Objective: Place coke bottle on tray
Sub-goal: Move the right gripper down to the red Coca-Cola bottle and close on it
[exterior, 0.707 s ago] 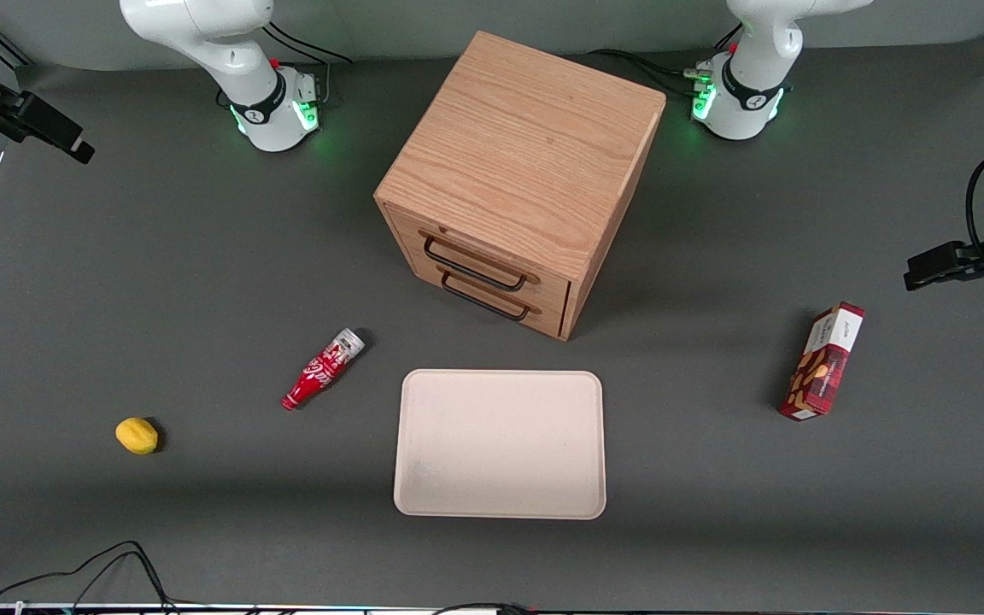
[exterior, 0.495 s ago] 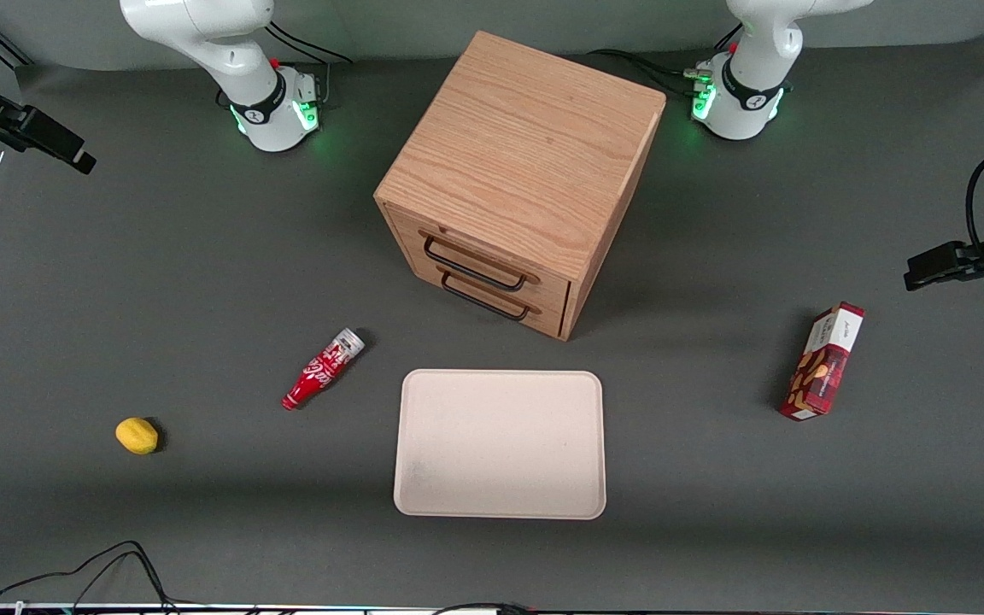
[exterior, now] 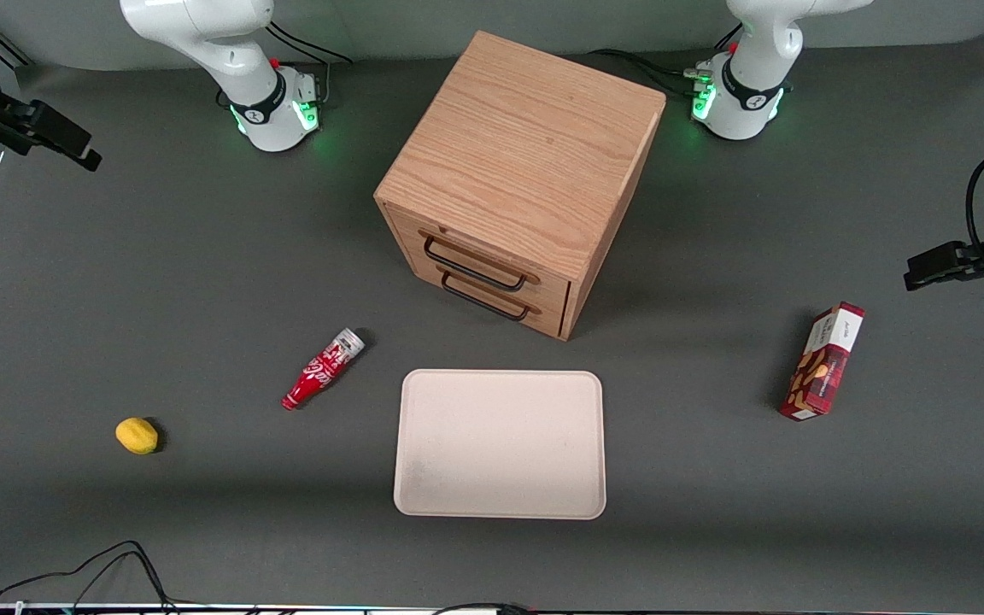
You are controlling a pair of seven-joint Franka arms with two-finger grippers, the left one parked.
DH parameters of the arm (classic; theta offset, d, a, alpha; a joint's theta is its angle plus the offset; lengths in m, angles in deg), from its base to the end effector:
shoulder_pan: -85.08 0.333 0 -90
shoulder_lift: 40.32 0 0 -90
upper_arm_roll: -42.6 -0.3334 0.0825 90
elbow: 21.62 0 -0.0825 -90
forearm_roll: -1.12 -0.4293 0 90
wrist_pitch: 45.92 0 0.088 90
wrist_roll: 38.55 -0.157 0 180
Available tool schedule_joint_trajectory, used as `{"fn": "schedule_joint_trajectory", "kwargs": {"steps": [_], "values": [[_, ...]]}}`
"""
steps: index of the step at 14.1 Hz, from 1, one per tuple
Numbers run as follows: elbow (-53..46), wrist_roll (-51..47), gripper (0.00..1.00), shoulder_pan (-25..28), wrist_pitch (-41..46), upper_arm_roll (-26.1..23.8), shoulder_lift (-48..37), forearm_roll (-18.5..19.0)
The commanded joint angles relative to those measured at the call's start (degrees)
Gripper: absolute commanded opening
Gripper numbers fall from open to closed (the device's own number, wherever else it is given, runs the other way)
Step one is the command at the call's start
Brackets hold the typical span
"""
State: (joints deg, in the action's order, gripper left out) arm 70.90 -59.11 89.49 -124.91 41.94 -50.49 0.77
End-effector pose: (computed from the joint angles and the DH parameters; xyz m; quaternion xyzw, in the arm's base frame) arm 0.5133 0.0471 0.6528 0.9905 -0.1343 -0.0290 0.0046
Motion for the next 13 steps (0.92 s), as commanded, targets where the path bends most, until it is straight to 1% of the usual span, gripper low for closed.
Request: {"fn": "schedule_joint_trajectory", "kwargs": {"steps": [1, 3, 5, 8, 10, 11, 13], "values": [[-7.60, -9.71, 1.00, -1.33, -1.68, -5.99, 10.58, -1.67], [-9.11, -18.94, 1.00, -1.33, -5.01, -8.55, 15.95, -3.24], [-7.10, -27.04, 1.00, -0.89, -10.54, -8.91, 20.78, -4.74], [-0.35, -36.45, 1.00, -0.36, -22.57, -9.78, 28.78, -4.22], [4.05, -39.55, 1.00, -0.36, -30.31, -10.14, 32.57, -3.87], [6.16, -40.60, 1.00, -0.27, -34.08, -10.23, 33.89, -3.00], [8.54, -41.92, 1.00, -0.27, -39.37, -10.23, 36.88, -2.64]]}}
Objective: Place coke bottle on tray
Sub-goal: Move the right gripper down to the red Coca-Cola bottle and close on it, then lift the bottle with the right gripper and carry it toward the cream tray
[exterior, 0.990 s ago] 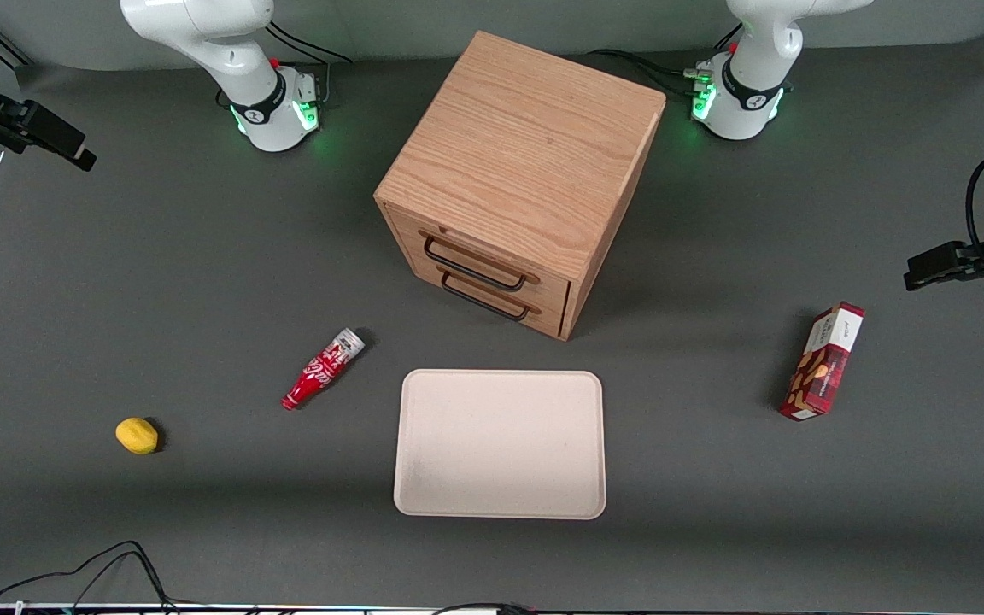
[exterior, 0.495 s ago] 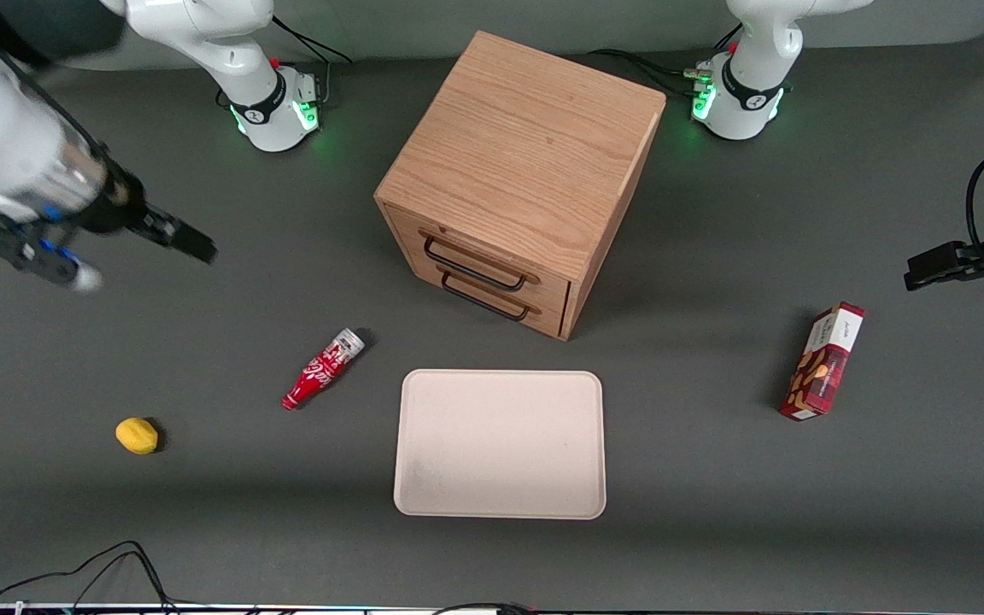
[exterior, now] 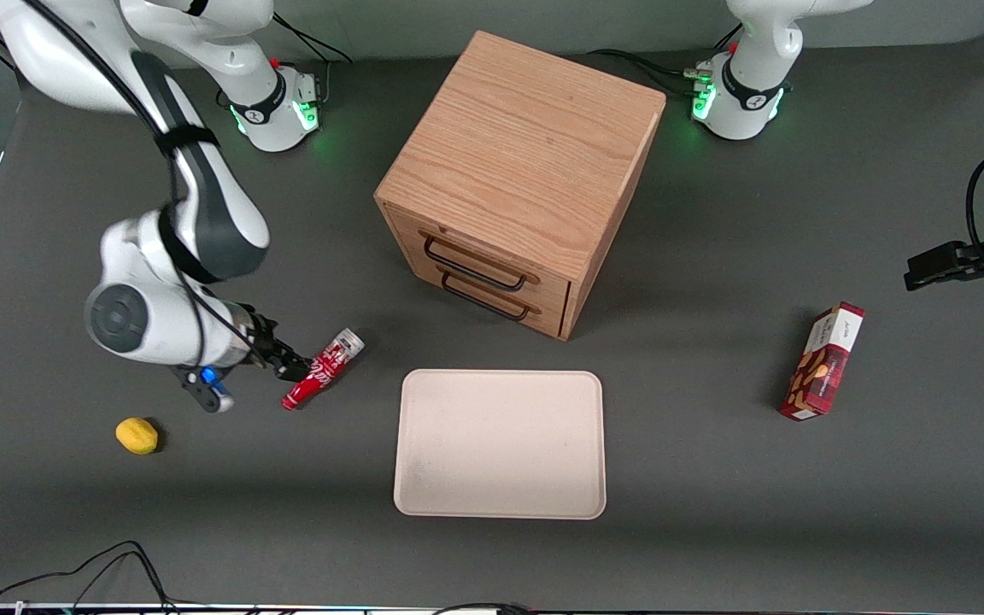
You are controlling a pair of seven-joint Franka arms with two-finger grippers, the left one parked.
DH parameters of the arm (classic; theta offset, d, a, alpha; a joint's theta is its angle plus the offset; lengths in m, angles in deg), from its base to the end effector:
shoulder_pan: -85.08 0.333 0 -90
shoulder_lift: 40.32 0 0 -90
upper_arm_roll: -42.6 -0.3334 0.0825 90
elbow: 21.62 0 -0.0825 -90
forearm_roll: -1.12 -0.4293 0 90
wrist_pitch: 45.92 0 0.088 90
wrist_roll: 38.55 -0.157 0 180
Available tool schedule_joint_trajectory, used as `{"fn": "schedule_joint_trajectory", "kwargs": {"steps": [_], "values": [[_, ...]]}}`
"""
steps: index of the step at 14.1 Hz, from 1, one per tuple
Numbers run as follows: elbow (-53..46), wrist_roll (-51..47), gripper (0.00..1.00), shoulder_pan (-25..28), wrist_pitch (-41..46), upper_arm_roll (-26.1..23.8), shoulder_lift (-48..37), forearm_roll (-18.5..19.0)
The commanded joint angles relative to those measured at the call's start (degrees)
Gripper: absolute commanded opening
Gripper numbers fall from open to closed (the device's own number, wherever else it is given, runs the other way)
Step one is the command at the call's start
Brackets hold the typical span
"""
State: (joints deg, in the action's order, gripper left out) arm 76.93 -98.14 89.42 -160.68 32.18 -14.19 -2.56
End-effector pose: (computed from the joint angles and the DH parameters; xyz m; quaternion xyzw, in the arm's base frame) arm 0.6587 0.1742 0.2552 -0.9106 0.3989 0.1075 0.0043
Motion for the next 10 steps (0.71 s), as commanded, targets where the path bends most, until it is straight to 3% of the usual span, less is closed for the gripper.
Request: {"fn": "schedule_joint_trajectory", "kwargs": {"steps": [1, 6, 9, 10], "values": [[3.22, -3.51, 1.00, 0.31, -6.06, -0.39, 2.07, 0.86], [7.53, -9.83, 1.00, 1.37, -18.29, -0.48, 7.26, 6.65], [8.23, -10.19, 1.00, 1.46, -20.58, -0.48, 8.76, 7.10], [8.50, -9.32, 0.64, 1.46, -21.20, -0.48, 9.02, 8.06]]}}
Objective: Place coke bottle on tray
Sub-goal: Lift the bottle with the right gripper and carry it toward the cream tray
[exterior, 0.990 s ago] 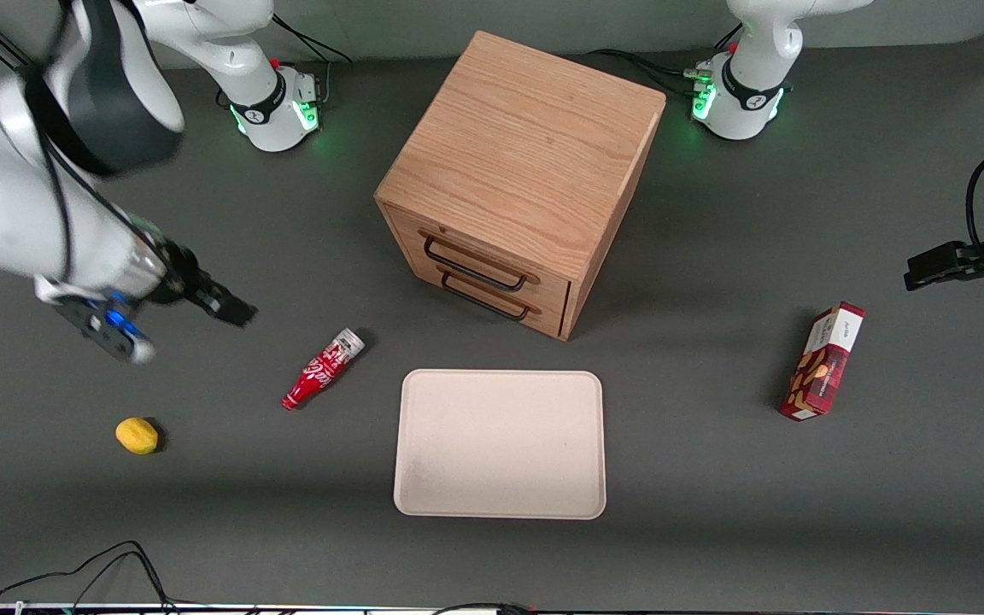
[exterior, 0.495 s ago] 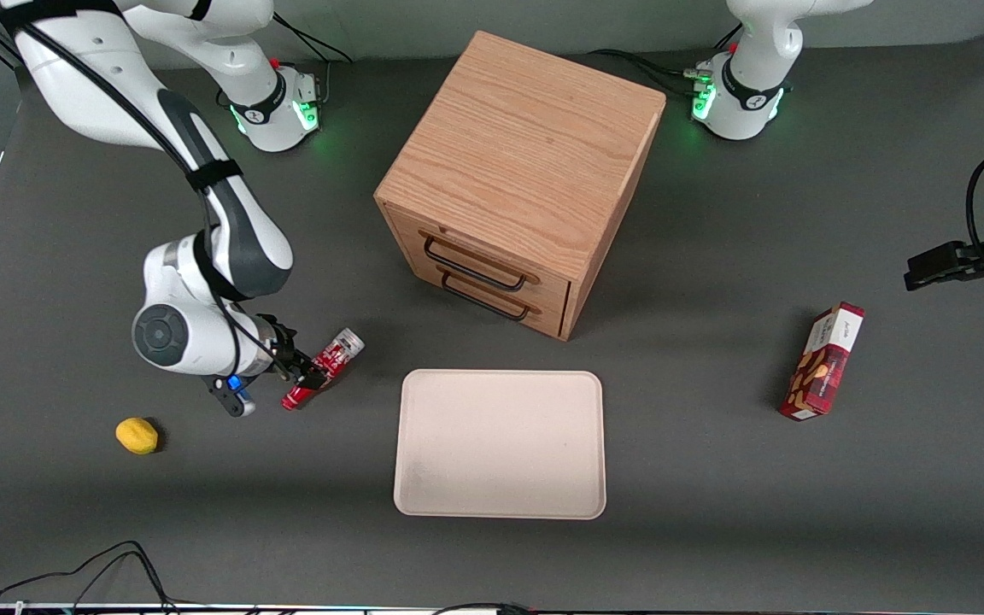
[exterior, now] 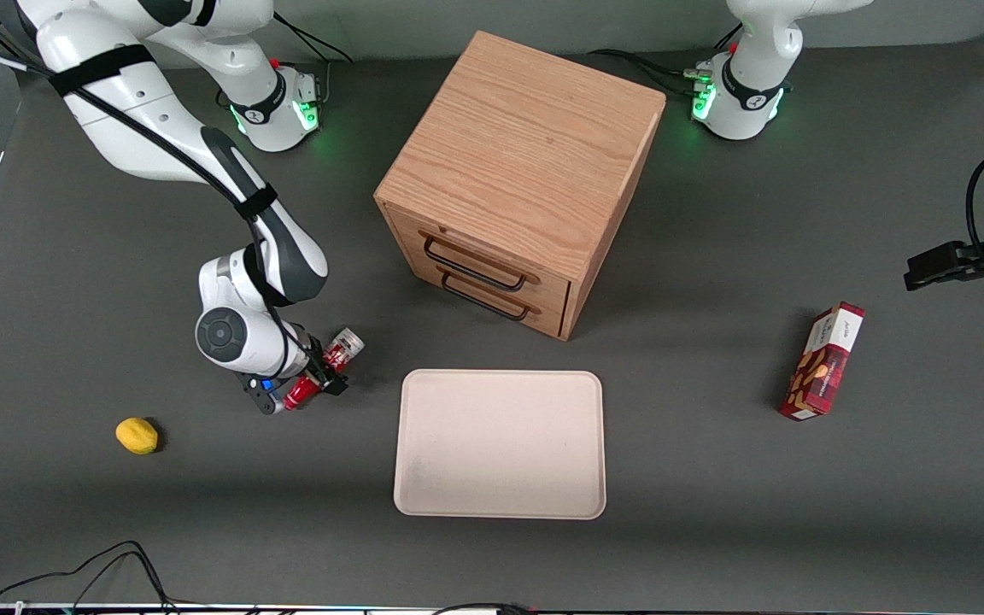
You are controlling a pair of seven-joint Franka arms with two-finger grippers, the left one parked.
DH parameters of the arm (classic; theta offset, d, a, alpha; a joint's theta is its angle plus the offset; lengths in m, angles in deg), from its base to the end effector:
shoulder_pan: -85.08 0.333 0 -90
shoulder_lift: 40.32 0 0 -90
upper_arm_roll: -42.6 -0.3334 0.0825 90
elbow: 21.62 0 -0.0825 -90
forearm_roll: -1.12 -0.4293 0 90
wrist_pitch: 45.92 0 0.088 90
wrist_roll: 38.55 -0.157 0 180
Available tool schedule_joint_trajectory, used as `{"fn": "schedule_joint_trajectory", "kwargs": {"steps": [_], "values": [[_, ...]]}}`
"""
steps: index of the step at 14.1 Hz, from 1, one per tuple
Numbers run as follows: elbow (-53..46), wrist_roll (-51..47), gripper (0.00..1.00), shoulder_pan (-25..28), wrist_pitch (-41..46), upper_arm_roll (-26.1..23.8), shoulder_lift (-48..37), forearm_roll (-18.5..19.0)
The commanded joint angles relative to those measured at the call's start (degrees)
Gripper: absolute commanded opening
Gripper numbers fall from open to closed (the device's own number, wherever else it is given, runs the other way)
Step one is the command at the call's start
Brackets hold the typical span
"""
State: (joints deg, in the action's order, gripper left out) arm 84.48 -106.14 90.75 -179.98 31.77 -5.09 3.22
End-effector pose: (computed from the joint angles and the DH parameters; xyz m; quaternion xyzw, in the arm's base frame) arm 0.6350 0.1875 0.1139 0.8998 -0.4303 -0.0715 0.0068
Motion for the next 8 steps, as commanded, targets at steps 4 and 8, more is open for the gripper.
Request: {"fn": "schedule_joint_trajectory", "kwargs": {"steps": [4, 8], "values": [[0.87, -0.87, 0.00, 0.31, -1.64, -0.94, 0.28, 5.54], [-0.01, 0.44, 0.00, 0.31, -0.60, -1.81, -2.08, 5.63]]}}
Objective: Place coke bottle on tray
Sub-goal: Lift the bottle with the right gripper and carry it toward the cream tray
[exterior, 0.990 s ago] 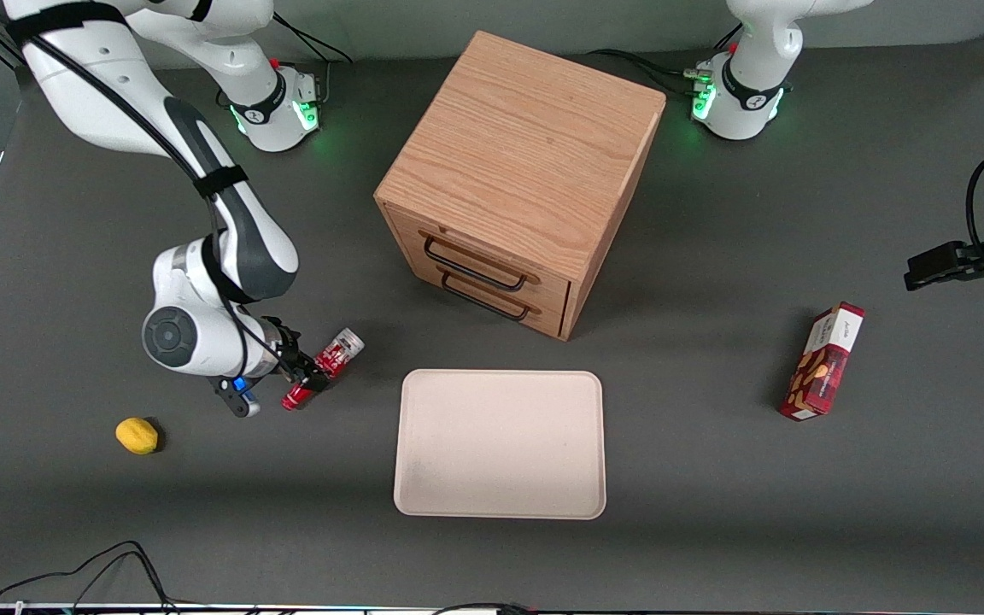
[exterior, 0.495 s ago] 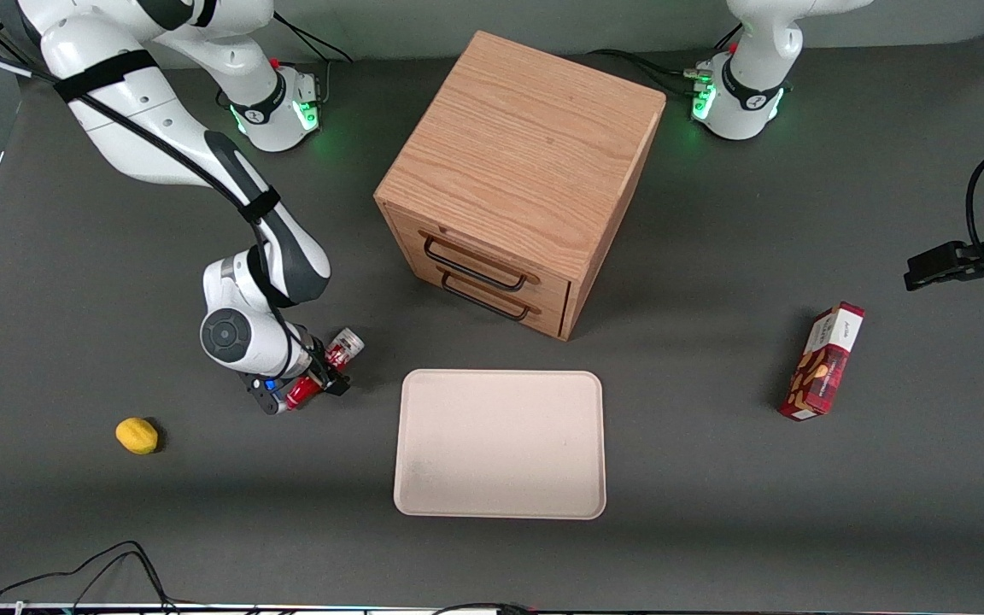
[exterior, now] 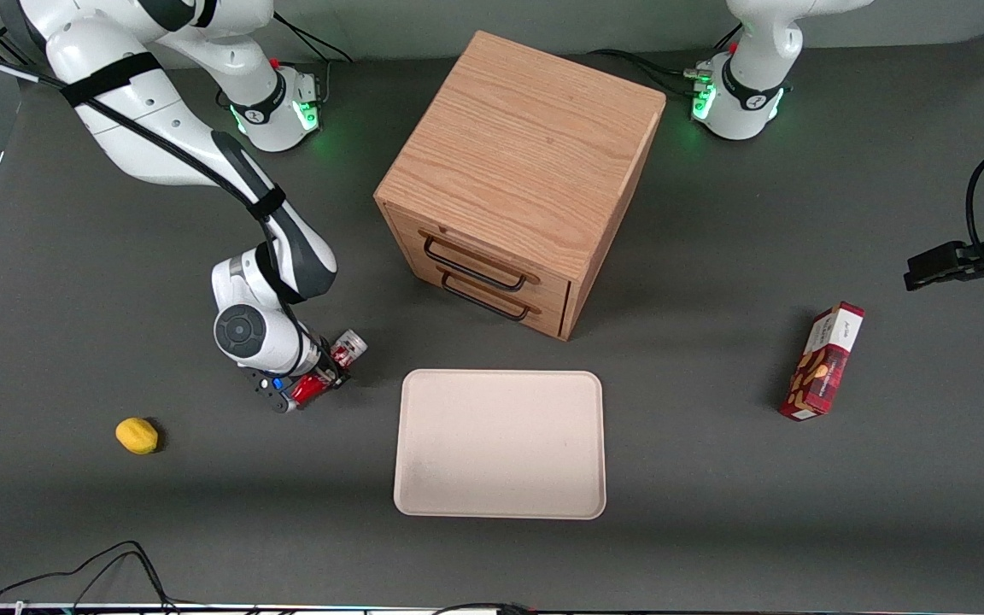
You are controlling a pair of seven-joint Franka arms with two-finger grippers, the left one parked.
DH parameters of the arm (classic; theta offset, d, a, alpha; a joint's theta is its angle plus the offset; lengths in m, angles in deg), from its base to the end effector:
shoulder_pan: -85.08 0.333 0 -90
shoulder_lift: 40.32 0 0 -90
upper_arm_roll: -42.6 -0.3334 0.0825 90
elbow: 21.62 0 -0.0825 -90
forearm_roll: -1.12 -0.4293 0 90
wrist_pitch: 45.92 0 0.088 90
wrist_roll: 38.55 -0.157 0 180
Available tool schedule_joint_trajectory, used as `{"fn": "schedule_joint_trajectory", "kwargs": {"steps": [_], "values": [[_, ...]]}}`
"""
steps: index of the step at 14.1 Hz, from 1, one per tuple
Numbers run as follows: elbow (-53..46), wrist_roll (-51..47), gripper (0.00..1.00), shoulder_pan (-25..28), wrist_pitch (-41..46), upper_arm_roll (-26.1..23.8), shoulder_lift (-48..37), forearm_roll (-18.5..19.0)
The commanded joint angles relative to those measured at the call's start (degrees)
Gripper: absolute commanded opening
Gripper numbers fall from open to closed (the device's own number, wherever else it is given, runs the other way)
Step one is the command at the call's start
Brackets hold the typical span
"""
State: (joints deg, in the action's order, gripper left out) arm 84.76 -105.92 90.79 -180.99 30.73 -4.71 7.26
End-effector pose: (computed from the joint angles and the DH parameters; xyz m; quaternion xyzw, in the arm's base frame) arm 0.6320 0.1966 0.1100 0.9155 -0.3981 -0.0555 0.0167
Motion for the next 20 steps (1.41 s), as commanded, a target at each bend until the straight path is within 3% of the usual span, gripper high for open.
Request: {"fn": "schedule_joint_trajectory", "kwargs": {"steps": [1, 5, 9, 15, 17, 20], "values": [[-1.34, 2.49, 0.00, 0.27, 3.82, -1.30, -4.56, 1.76], [-11.61, 18.20, 0.00, -0.79, 23.66, -0.78, -12.48, 1.42], [-28.99, 27.72, 0.00, 0.17, 36.97, -1.39, -11.80, -1.31], [-50.63, 36.70, 0.00, 1.58, 36.11, -12.18, 5.57, -1.40], [-51.37, 36.44, 0.00, 1.76, 30.43, -15.01, 10.77, -1.40], [-51.19, 35.56, 0.00, 4.39, 24.62, -14.93, 19.03, -1.31]]}}
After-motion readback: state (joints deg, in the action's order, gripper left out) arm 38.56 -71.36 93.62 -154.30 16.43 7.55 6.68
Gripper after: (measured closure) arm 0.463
